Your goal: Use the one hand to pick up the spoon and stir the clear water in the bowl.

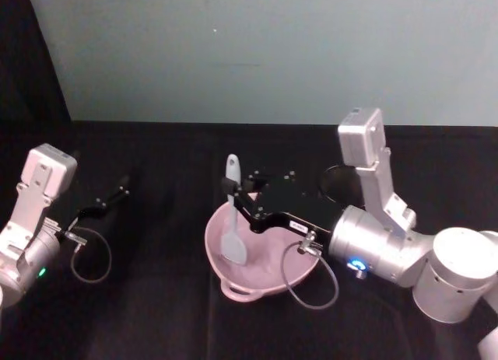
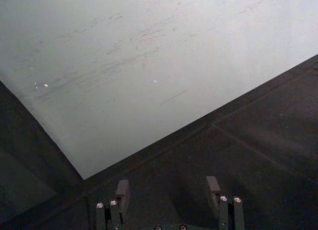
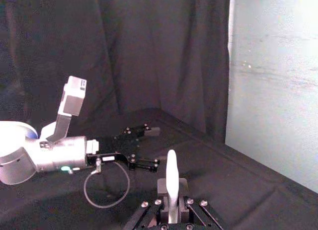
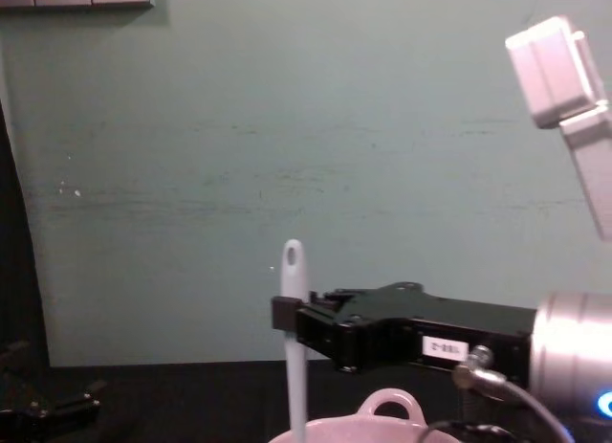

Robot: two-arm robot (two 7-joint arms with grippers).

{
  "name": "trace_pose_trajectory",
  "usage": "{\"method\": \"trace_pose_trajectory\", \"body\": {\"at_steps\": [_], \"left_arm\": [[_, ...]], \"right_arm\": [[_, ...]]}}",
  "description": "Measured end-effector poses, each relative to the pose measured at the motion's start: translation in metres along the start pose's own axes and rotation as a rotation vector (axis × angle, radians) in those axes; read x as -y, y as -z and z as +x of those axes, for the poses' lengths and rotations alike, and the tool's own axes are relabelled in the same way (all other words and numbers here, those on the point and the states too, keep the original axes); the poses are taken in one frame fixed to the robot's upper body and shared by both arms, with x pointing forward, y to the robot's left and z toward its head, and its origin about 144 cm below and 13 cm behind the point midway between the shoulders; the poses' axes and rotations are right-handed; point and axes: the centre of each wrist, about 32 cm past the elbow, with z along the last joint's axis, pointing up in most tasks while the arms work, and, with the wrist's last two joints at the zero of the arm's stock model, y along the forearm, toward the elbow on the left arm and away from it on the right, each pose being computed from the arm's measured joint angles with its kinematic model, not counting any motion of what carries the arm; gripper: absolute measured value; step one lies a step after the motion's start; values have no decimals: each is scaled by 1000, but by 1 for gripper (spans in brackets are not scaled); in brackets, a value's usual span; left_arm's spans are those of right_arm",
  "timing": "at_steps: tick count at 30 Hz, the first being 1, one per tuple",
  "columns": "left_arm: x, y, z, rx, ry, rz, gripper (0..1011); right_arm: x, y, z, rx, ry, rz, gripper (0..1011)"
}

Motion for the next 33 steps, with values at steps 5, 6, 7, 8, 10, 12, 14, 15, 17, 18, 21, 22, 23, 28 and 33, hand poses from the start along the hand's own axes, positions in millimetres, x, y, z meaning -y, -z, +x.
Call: {"method": "trace_pose_trajectory", "body": {"at_steps": [5, 6, 7, 8, 10, 12, 14, 15, 17, 18, 21, 22, 23, 28, 33], "left_arm": [[0, 0, 0, 0, 0, 0, 1005], [0, 0, 0, 0, 0, 0, 1005], [0, 0, 0, 0, 0, 0, 1005], [0, 0, 0, 0, 0, 0, 1005], [0, 0, 0, 0, 0, 0, 1005], [0, 0, 0, 0, 0, 0, 1005], [0, 0, 0, 0, 0, 0, 1005], [0, 0, 0, 0, 0, 0, 1005], [0, 0, 0, 0, 0, 0, 1005], [0, 0, 0, 0, 0, 0, 1005], [0, 0, 0, 0, 0, 0, 1005], [0, 0, 0, 0, 0, 0, 1005], [0, 0, 0, 0, 0, 0, 1005], [0, 0, 0, 0, 0, 0, 1005], [0, 0, 0, 0, 0, 0, 1005]], "right_arm": [[-11, 1, 4, 2, -1, 5, 112], [-11, 1, 4, 2, -1, 5, 112], [-14, 1, 8, 2, 6, 5, 112], [-14, 1, 8, 2, 6, 5, 112], [-16, 2, 12, 2, 14, 7, 112], [-17, 2, 16, 2, 27, 8, 112], [-17, 2, 19, 3, 37, 8, 112], [-17, 2, 22, 4, 48, 8, 112], [-15, 2, 26, 6, 64, 7, 112], [-13, 1, 27, 7, 72, 6, 112], [-9, 0, 32, 12, 92, 4, 112], [-5, 0, 35, 14, 105, 3, 112], [-3, 0, 36, 15, 112, 1, 112], [12, 0, 40, 17, 146, -3, 112], [22, -2, 38, 19, 149, -14, 112]]}}
